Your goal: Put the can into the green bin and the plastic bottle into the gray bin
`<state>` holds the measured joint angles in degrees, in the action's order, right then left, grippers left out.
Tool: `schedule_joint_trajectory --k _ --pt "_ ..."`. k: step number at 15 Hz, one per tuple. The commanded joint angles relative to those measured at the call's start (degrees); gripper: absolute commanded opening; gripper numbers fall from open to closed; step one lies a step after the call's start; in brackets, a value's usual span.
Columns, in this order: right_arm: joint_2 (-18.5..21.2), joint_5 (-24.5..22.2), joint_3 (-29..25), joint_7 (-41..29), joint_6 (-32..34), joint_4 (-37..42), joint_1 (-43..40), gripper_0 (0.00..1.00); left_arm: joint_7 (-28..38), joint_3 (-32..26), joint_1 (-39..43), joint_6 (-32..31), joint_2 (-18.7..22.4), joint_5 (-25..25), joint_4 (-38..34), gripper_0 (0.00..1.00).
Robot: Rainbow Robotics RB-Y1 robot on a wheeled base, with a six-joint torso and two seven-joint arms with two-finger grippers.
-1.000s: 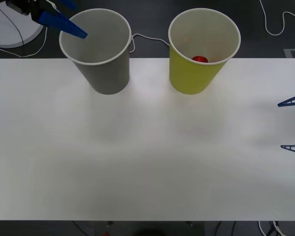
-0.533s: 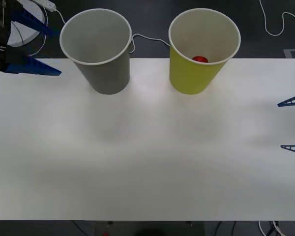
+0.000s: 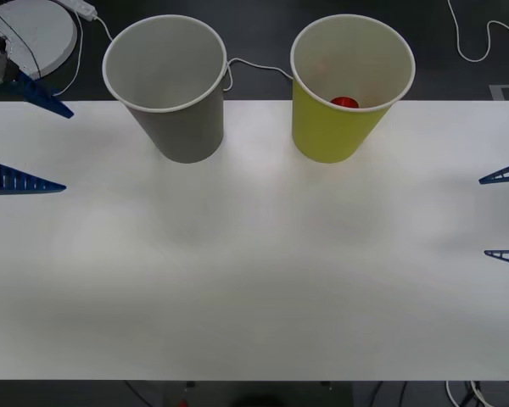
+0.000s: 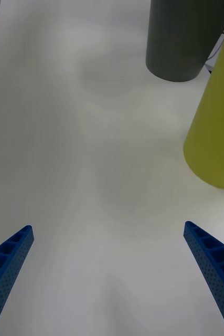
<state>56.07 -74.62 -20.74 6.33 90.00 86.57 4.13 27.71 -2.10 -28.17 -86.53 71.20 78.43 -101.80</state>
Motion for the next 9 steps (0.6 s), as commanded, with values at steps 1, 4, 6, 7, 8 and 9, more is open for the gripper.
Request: schedule_joint_trajectory --k 1,4,6,7,8,9 --pt "0.0 0.0 0.0 0.0 0.0 0.0 0.0 1.00 -6.1 -3.3 5.2 -0.1 -0.8 -0.4 0.0 1.00" --pt "0.0 0.0 0.0 0.0 0.0 0.0 0.0 1.00 -12.9 -7.5 11.6 -0.2 -3.7 -0.1 0.3 1.00" --pt "0.0 0.0 0.0 0.0 0.0 0.0 0.0 1.00 -17.4 -9.0 15.0 -0.1 -5.0 0.4 0.3 1.00" --pt "0.0 0.0 0.0 0.0 0.0 0.0 0.0 1.00 -19.2 -9.6 16.3 -0.1 -5.5 0.4 0.3 1.00" --pt "0.0 0.0 0.0 0.0 0.0 0.0 0.0 1.00 -21.0 -10.3 17.9 -0.2 -6.1 0.4 0.3 1.00" --pt "0.0 0.0 0.0 0.0 0.0 0.0 0.0 1.00 -22.1 -10.7 18.8 -0.2 -6.4 0.5 0.3 1.00"
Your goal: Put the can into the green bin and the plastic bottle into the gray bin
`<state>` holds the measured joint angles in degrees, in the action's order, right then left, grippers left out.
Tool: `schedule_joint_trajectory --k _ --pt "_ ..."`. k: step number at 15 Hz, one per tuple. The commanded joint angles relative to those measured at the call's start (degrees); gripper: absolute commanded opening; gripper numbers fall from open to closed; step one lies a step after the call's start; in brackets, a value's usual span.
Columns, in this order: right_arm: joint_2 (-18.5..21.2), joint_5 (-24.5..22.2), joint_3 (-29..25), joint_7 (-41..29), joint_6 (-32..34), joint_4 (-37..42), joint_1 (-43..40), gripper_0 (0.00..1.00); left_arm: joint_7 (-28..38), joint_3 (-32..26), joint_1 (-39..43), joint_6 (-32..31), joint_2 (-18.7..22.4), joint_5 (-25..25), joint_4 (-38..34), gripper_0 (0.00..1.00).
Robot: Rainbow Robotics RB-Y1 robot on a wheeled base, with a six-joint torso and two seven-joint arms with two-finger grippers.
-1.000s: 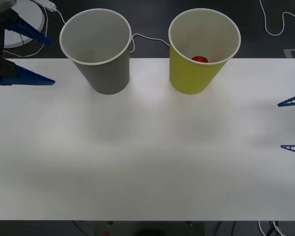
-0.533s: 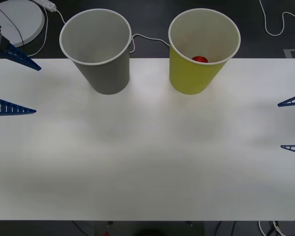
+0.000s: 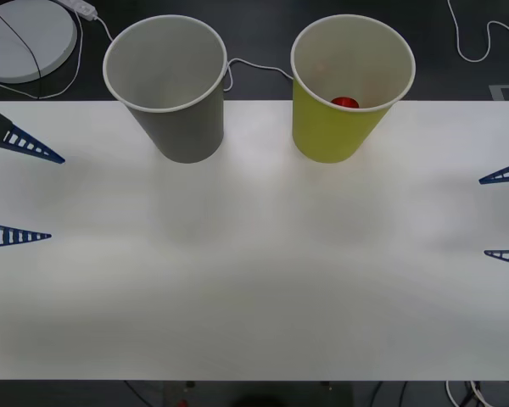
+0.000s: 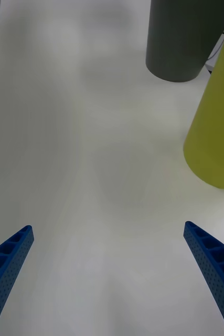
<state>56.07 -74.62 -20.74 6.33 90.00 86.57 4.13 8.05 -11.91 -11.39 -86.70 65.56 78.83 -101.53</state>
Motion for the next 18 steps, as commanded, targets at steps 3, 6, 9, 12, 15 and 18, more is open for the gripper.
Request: schedule_joint_trajectory --k 3,6,9,12,15,18 --pt "0.0 0.0 0.0 0.0 0.0 0.0 0.0 1.00 -3.8 -2.3 3.8 0.0 -2.7 0.6 0.4 1.00" --pt "0.0 0.0 0.0 0.0 0.0 0.0 0.0 1.00 -4.9 -2.2 4.2 0.0 -3.8 2.0 0.5 1.00" --pt "0.0 0.0 0.0 0.0 0.0 0.0 0.0 1.00 -5.4 -2.2 4.4 -0.5 -5.6 3.6 0.5 1.00" --pt "0.0 0.0 0.0 0.0 0.0 0.0 0.0 1.00 -5.5 -2.2 4.4 -0.5 -6.9 4.6 0.5 1.00" --pt "0.0 0.0 0.0 0.0 0.0 0.0 0.0 1.00 -5.8 -2.2 4.4 -0.6 -7.1 4.6 0.6 1.00" --pt "0.0 0.0 0.0 0.0 0.0 0.0 0.0 1.00 -5.8 -2.2 4.4 -0.6 -7.1 4.6 0.6 1.00"
